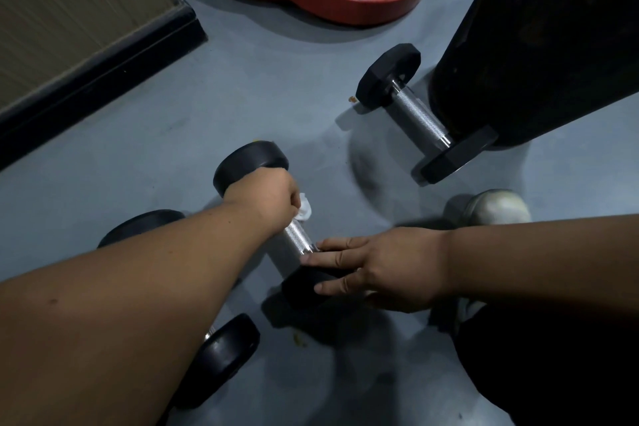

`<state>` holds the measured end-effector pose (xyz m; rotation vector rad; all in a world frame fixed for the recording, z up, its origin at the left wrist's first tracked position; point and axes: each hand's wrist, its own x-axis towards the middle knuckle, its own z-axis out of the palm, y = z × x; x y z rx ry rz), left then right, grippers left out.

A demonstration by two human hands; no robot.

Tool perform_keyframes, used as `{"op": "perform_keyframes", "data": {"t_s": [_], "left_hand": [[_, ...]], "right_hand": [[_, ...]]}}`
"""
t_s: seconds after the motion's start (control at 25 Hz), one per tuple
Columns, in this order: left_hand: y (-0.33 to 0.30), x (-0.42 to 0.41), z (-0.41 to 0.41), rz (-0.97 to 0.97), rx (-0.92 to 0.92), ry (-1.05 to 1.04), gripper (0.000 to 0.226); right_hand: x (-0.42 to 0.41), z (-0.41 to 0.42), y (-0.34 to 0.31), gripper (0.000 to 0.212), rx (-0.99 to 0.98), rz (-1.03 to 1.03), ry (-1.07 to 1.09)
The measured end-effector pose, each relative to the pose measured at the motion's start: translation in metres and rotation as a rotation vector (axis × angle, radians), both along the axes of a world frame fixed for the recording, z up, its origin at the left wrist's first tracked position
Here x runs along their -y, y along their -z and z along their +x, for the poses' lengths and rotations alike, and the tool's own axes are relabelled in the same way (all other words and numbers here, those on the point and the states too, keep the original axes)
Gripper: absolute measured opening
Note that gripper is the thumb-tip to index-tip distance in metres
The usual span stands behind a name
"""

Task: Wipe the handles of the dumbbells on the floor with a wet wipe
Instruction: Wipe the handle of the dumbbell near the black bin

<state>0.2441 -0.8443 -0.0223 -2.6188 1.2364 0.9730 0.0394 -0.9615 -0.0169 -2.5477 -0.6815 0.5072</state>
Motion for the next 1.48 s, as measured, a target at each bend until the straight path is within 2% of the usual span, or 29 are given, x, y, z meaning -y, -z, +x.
{"op": "perform_keyframes", "data": {"t_s": [0.16,0.48,0.68,0.88,1.04,1.28,1.48], "left_hand": [[0.005,-0.005,0.012,-0.016,0.047,-0.02,0.012],[-0.005,-0.008,0.016,-0.058,-0.064,0.013,0.01],[-0.003,-0.011,-0.004,0.028,-0.166,0.102,0.014],[-0.004,-0.013,-0.015,0.11,-0.237,0.188,0.003],[-0.006,-0.017,-0.004,0.074,-0.148,0.149,0.012],[-0.005,-0.019,0.017,0.02,-0.023,0.051,0.014],[-0.002,-0.019,0.018,0.051,0.006,0.056,0.017]], "right_hand": [[0.0,-0.001,0.001,0.066,-0.003,-0.017,-0.018],[0.001,-0.003,0.001,0.062,0.015,0.009,-0.033],[0.0,-0.003,0.01,0.062,0.029,0.021,-0.06],[-0.006,0.001,0.007,0.072,-0.113,0.005,-0.091],[-0.012,0.007,0.006,0.078,-0.158,0.012,-0.099],[-0.009,0.005,0.008,0.078,-0.174,-0.015,-0.099],[-0.009,0.007,0.006,0.08,-0.187,-0.009,-0.115]]}}
